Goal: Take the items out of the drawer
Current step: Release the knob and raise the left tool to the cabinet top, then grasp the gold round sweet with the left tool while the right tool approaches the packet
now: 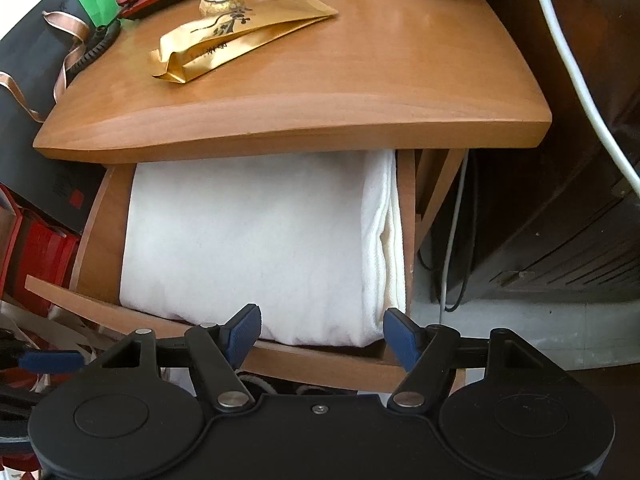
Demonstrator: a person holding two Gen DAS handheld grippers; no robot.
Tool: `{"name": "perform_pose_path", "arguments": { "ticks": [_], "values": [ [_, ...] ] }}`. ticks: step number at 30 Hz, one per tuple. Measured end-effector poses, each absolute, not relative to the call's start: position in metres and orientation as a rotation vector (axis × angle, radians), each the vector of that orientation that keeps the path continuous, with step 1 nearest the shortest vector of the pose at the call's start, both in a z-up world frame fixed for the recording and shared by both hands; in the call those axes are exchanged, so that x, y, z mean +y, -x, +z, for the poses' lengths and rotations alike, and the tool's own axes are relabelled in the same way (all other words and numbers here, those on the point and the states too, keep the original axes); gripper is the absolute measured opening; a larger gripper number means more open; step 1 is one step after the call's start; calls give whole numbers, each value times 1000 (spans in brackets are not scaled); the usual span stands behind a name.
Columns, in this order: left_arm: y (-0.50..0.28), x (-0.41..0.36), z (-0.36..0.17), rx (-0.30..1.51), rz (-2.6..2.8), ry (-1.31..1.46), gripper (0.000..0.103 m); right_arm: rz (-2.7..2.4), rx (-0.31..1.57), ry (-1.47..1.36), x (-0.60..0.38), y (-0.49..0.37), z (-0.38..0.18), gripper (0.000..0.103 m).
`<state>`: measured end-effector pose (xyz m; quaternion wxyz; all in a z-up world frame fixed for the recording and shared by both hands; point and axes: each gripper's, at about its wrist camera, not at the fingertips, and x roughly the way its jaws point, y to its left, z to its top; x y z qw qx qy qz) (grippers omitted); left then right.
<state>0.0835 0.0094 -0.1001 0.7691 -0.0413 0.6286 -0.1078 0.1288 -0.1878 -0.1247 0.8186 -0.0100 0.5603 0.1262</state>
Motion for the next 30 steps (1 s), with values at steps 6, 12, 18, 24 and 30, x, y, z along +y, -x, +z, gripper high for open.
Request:
{"name": "perform_pose_path", "arguments": {
  "ticks": [6, 12, 18, 24, 30],
  "values": [
    [-89, 13, -71, 1290, -257, 98, 44, 302, 1133, 62, -179, -118, -115, 69],
    [-123, 19, -40, 1166, -224, 198, 45, 314, 1079, 61, -177, -117, -100, 70],
    [-178, 18, -12, 1046, -170, 254, 46, 329, 1014, 28, -178, -132, -75, 70],
    [-230, 7, 0, 988, -131, 267, 53, 358, 962, 0, -170, -155, -57, 73],
    [-285, 3, -1, 952, -96, 231, 54, 367, 930, -66, -165, -183, -49, 73]
  ]
}}
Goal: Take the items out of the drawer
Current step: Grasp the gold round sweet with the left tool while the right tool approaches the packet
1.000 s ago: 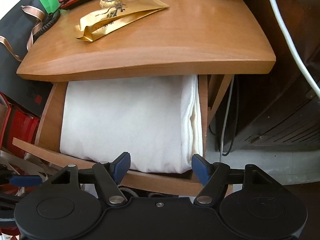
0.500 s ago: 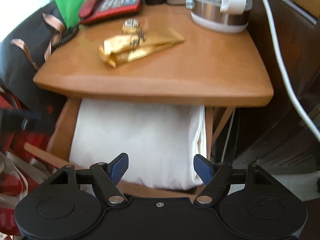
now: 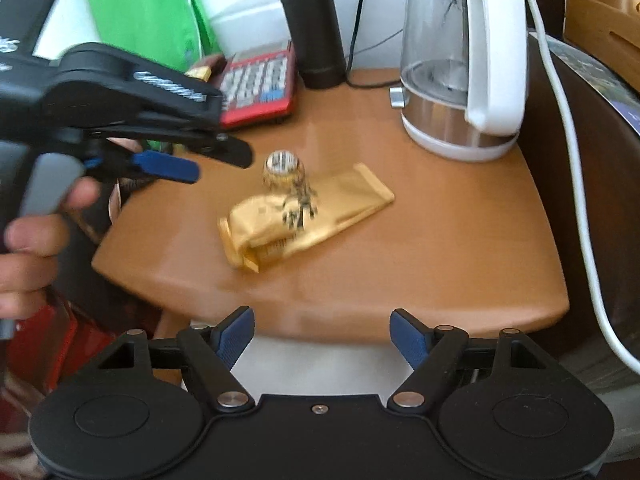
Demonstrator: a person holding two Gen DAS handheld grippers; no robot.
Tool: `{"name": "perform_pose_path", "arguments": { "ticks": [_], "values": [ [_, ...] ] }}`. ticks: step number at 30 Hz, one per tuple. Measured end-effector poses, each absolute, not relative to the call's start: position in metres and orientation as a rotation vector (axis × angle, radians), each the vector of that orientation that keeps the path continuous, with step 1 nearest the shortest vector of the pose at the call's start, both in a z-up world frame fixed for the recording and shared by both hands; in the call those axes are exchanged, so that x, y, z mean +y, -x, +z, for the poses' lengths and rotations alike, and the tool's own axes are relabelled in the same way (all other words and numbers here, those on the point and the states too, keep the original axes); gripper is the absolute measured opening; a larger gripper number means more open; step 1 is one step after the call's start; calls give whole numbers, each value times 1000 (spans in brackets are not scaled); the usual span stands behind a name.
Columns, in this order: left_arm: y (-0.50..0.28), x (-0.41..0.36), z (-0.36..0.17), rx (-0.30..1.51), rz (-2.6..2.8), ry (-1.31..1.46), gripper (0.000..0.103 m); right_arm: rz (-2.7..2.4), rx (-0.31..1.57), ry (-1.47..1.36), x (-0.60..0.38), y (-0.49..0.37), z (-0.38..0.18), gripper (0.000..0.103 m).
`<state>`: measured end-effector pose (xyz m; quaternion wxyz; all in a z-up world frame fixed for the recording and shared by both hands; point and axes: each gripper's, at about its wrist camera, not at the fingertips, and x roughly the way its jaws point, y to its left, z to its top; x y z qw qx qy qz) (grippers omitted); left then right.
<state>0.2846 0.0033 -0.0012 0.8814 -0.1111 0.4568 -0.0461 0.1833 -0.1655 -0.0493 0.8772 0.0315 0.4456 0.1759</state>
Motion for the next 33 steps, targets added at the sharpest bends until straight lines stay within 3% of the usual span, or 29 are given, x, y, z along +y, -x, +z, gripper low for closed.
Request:
{"name": "perform_pose_path", "arguments": {
  "ticks": [15, 19, 25, 33],
  "values": [
    [-344, -28, -34, 975, -140, 28, 55, 326, 909, -156, -162, -232, -60, 73],
    [-344, -23, -43, 1012, -138, 40, 47, 316, 907, -155, -159, -237, -63, 73],
    [-335, -13, -42, 1032, -162, 92, 27, 315, 914, -171, -155, -244, -67, 73],
    [-324, 5, -44, 1050, -164, 173, 27, 321, 915, -174, -149, -248, -72, 73]
  ]
}}
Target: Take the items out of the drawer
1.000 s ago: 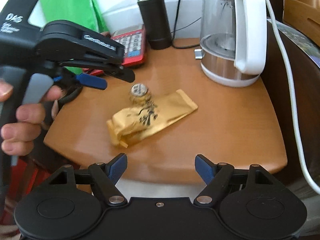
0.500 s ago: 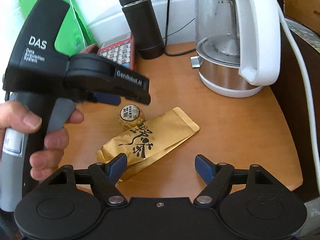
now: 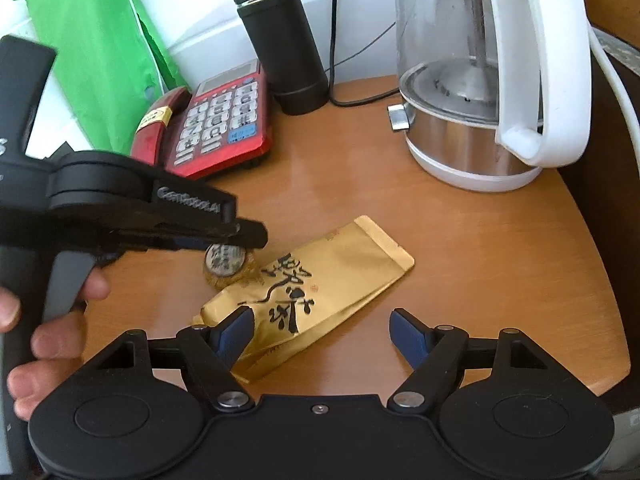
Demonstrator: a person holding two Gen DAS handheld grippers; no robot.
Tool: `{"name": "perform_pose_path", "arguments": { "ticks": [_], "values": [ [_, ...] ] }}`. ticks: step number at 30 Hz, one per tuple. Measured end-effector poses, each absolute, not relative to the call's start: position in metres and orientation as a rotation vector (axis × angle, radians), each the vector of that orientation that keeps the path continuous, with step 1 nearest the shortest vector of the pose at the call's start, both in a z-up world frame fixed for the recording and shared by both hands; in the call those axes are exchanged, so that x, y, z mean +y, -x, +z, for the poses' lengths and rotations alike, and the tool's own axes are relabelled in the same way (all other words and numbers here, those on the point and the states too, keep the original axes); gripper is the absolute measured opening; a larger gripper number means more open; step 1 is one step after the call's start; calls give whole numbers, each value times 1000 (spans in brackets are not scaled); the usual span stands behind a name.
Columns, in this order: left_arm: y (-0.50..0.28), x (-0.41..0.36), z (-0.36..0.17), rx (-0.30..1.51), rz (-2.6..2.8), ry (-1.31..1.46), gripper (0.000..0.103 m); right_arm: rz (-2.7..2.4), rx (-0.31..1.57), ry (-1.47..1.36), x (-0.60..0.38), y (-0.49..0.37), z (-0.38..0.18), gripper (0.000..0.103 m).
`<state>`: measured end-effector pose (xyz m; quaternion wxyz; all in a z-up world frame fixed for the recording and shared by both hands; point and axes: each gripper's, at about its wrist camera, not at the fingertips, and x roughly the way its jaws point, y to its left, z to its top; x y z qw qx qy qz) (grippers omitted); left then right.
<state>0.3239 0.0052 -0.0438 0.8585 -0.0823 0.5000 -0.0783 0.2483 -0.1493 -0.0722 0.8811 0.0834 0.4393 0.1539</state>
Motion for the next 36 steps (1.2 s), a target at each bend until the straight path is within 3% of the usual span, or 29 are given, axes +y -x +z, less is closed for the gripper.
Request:
{"name": "perform_pose_path", "arguments": {
  "ticks": [5, 12, 15, 28, 30, 31, 36],
  "values": [
    [-318, 10, -45, 1072, -183, 203, 26, 335, 910, -160, -146, -249, -72, 70],
    [-304, 15, -45, 1096, -196, 240, 26, 410, 940, -181, -148, -245, -69, 34],
    [-293, 15, -44, 1100, -197, 241, 26, 426, 952, -179, -148, -239, -67, 24],
    [-241, 18, -44, 1116, -204, 273, 25, 459, 996, -168, -153, -203, -64, 16],
    [-232, 17, -45, 1120, -212, 277, 18, 464, 1008, -159, -152, -194, -66, 15],
    [-228, 17, -46, 1126, -219, 288, 9, 467, 1014, -155, -152, -190, -67, 14],
    [-203, 12, -54, 1136, -236, 259, 7, 469, 1048, -130, -151, -170, -77, 11]
  ]
}}
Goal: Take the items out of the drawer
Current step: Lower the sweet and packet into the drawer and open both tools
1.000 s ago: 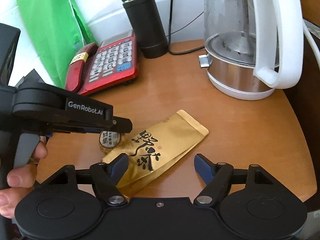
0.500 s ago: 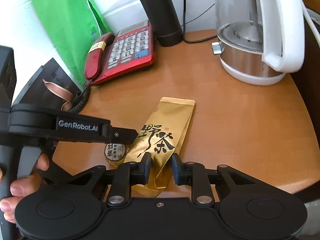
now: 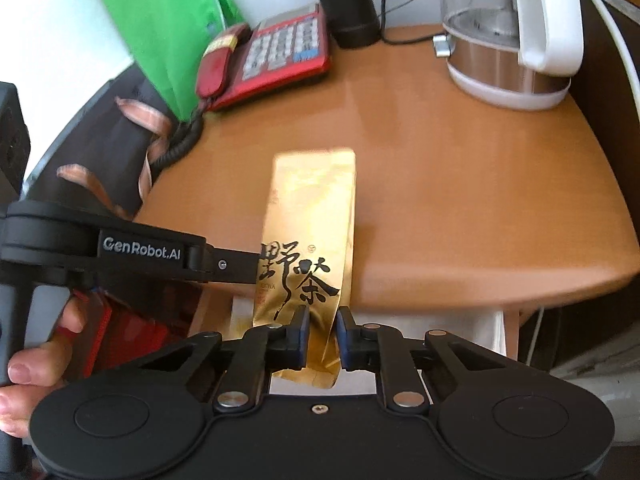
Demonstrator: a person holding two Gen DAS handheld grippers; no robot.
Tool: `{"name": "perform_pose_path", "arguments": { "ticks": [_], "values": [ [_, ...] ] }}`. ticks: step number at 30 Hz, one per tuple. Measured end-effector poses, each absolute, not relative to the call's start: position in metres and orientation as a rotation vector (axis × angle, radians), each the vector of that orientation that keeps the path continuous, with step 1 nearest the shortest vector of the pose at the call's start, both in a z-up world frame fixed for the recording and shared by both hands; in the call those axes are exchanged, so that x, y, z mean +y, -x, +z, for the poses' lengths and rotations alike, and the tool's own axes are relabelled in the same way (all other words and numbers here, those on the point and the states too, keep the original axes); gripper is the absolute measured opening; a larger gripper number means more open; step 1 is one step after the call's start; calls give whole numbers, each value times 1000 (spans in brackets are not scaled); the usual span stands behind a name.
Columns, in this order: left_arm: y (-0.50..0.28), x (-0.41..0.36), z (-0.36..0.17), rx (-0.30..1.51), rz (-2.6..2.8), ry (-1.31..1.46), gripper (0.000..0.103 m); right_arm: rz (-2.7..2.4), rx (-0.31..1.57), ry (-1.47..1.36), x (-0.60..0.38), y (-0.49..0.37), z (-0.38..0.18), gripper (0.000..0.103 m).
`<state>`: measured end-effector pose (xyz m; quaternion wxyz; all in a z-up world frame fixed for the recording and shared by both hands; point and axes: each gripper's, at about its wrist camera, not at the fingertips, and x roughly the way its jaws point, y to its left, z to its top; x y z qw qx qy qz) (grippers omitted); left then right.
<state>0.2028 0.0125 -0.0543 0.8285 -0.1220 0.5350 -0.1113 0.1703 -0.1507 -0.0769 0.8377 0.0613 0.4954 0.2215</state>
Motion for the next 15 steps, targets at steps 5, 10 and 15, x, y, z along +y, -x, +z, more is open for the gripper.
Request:
{"name": "perform_pose_path", "arguments": {
  "ticks": [5, 10, 15],
  "values": [
    [-187, 17, -61, 1153, -218, 270, 8, 469, 1098, -102, -149, -160, -89, 10],
    [-178, 18, -64, 1160, -207, 266, 12, 464, 1116, -90, -146, -153, -93, 14],
    [-165, 15, -63, 1158, -199, 237, 13, 459, 1115, -90, -146, -148, -91, 15]
  ]
}}
